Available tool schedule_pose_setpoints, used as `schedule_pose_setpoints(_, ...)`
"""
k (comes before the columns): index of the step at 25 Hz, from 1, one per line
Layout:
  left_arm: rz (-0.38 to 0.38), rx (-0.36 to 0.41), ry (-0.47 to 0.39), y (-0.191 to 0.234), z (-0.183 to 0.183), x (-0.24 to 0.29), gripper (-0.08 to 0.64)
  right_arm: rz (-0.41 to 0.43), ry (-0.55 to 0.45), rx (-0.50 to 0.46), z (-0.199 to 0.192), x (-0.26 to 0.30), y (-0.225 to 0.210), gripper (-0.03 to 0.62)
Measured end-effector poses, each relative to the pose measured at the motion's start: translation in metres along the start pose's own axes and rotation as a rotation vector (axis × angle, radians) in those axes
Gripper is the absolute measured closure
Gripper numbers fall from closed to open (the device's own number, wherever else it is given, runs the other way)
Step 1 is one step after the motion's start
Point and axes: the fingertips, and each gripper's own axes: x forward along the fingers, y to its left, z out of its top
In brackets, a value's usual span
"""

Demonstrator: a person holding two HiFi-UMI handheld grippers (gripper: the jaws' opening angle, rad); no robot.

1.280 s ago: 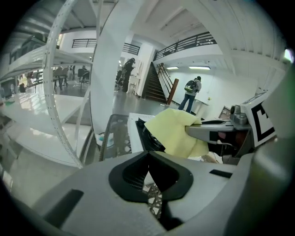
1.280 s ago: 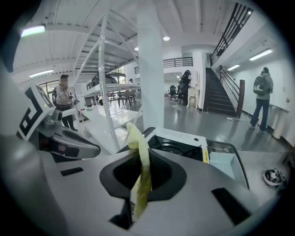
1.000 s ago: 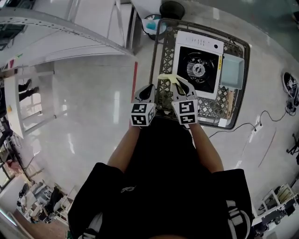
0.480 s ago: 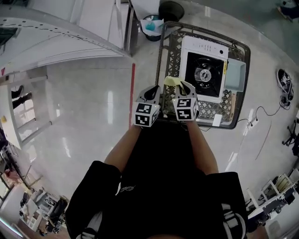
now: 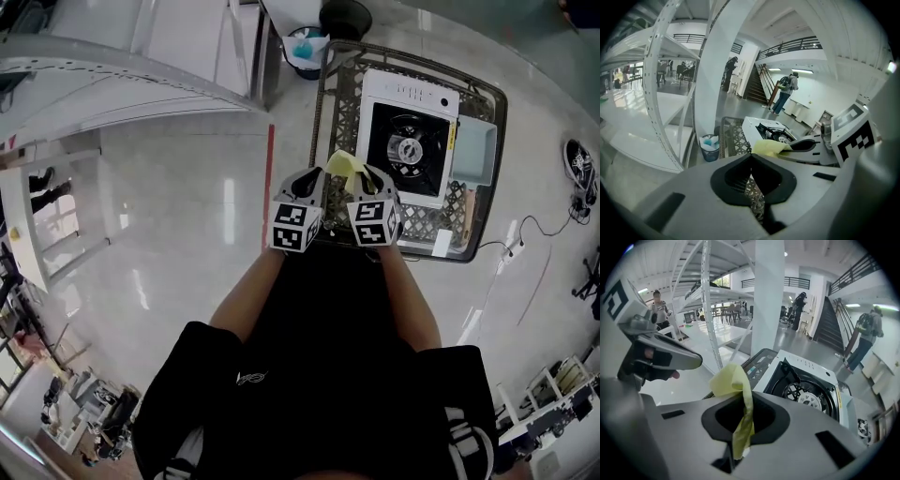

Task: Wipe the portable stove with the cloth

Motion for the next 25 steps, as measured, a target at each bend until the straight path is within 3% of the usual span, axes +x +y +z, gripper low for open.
schedule_pose_setpoints(9, 0.085, -0.055, -0.004, -0.026, 0.002, 0.005, 0.543, 0.078, -0.050, -0.114, 0.001, -0.004, -0.018, 0.572)
schedule_pose_setpoints(25, 0.053, -0.003, 0.011, -0.088, 0.012, 0.037, 0.543, 0.071, -0.101, -0.078, -0.023, -0.032, -0.068, 0.571)
